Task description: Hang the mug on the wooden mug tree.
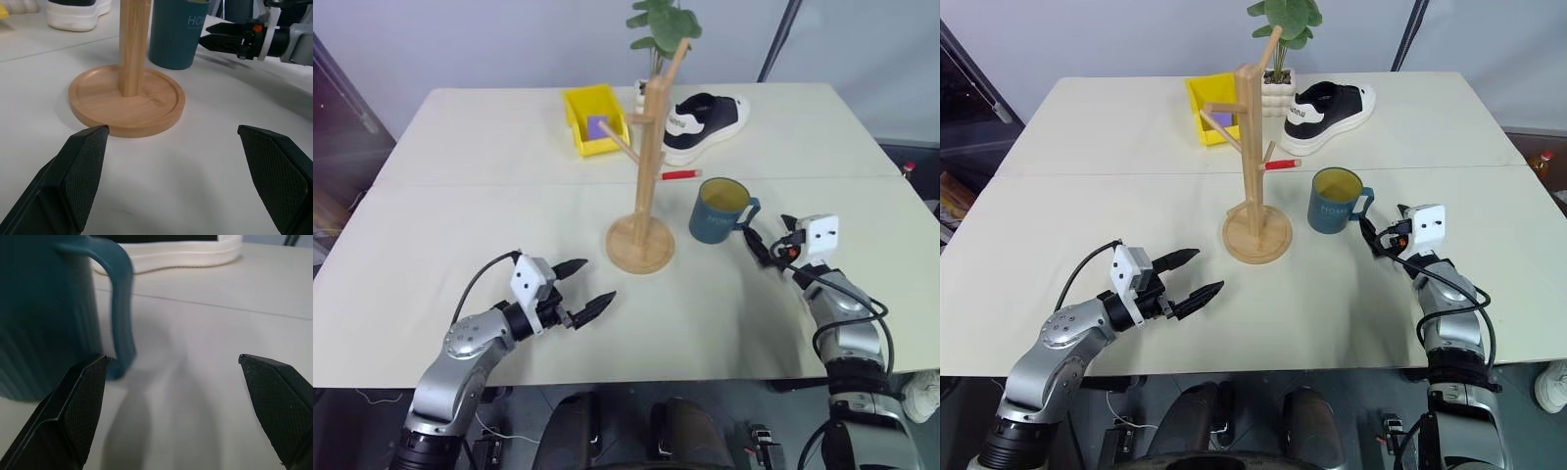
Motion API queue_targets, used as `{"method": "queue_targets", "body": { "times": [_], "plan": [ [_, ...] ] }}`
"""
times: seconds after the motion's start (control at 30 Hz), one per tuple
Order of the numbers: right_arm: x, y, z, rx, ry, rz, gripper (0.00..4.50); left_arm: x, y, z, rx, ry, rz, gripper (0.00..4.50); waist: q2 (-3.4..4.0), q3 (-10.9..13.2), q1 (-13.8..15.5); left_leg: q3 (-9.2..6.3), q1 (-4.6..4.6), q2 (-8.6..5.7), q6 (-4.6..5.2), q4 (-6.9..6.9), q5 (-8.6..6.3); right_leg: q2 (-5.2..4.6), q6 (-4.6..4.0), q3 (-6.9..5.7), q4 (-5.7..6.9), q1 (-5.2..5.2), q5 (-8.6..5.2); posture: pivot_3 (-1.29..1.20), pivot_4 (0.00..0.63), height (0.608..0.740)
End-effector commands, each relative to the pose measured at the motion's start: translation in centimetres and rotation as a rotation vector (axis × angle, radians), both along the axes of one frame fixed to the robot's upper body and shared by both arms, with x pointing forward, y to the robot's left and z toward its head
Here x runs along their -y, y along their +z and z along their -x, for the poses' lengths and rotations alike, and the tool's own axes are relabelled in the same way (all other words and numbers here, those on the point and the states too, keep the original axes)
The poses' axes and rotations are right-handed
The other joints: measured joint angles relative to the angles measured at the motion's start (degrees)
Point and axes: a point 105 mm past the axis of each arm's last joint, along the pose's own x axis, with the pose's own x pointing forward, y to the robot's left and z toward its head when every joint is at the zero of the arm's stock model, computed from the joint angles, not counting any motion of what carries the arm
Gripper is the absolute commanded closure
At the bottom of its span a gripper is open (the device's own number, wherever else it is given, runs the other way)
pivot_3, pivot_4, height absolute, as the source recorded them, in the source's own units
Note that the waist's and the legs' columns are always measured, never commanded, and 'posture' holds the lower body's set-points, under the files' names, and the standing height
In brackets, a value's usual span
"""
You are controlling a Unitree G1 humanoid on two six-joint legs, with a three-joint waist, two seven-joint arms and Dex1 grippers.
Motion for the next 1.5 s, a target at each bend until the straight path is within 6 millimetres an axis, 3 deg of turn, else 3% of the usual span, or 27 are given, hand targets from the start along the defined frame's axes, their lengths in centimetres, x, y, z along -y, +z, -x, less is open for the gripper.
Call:
{"method": "queue_targets", "body": {
  "times": [0.03,0.27,0.3,0.37,0.6,0.83,0.97,1.13,1.27,1.5],
  "plan": [
    [-0.5,1.5,-0.5,0.050,0.014,0.005,0.08,0.9,2.3,0.5,0.081,-0.056,0.028,0.00,0.00,0.00,0.05,0.00,0.00,0.00,0.00,0.01,0.00,0.00,0.00,0.00,0.00,0.00,0.00,0.00,0.150,0.740],
    [-1.0,1.7,-0.9,0.052,0.031,0.001,0.08,1.1,2.7,0.5,0.088,-0.062,0.028,0.00,0.00,0.00,0.00,0.01,0.01,0.00,-0.01,0.01,0.01,0.01,0.00,0.00,0.05,0.00,0.00,0.00,0.150,0.740],
    [-1.1,1.8,-0.9,0.052,0.036,-0.001,0.30,1.1,2.7,0.6,0.088,-0.062,0.027,0.00,0.00,0.00,0.00,0.01,0.01,0.00,-0.01,0.01,0.01,0.01,0.00,0.00,0.05,0.00,0.00,0.00,0.150,0.740],
    [-1.2,1.8,-0.9,0.053,0.049,-0.010,0.88,1.0,2.7,0.6,0.089,-0.060,0.025,0.00,0.00,0.00,-0.04,0.01,0.02,0.00,-0.01,0.02,0.01,0.01,0.00,0.00,0.06,0.00,0.00,0.00,0.150,0.740],
    [-2.1,2.0,-0.7,0.056,0.095,-0.033,4.45,0.7,2.8,0.3,0.097,-0.051,0.018,0.00,0.00,0.00,-0.02,0.02,0.03,0.00,-0.01,0.03,0.01,0.01,0.00,0.01,0.08,0.01,0.00,0.00,0.150,0.740],
    [-2.3,3.7,0.5,0.103,0.117,0.034,4.45,0.6,3.0,0.1,0.108,-0.043,0.012,0.00,0.00,0.00,0.04,0.02,0.03,0.00,-0.01,0.03,0.01,0.01,0.00,0.01,0.10,0.00,0.00,0.00,0.150,0.740],
    [-4.4,7.2,3.4,0.194,0.294,0.321,4.45,-0.1,3.1,-0.1,0.114,-0.027,0.002,0.00,0.13,0.08,0.31,0.02,-0.01,-0.04,0.01,0.04,0.00,-0.03,0.01,0.01,0.10,-0.03,0.00,0.00,0.150,0.740],
    [-7.3,11.1,6.0,0.261,0.462,0.517,4.45,-0.7,3.1,-0.4,0.112,-0.033,-0.016,0.00,0.13,0.09,0.00,0.02,0.08,0.06,-0.01,0.06,0.01,0.08,0.01,0.01,0.11,0.01,0.00,0.00,0.150,0.740],
    [-8.7,13.7,6.3,0.310,0.490,0.573,4.45,-0.7,3.7,-0.8,0.121,-0.053,-0.008,0.00,0.11,0.10,0.07,0.02,0.08,0.15,-0.04,0.09,0.02,0.15,0.00,0.02,0.11,0.01,0.00,0.00,0.150,0.740],
    [-9.9,14.9,5.7,0.333,0.544,0.662,4.45,-0.5,5.6,-0.6,0.143,-0.074,0.046,0.00,0.08,0.12,0.15,0.02,0.01,0.13,-0.03,0.09,0.02,0.14,0.00,0.02,0.09,-0.02,-0.01,0.00,0.150,0.740]
  ]
}}
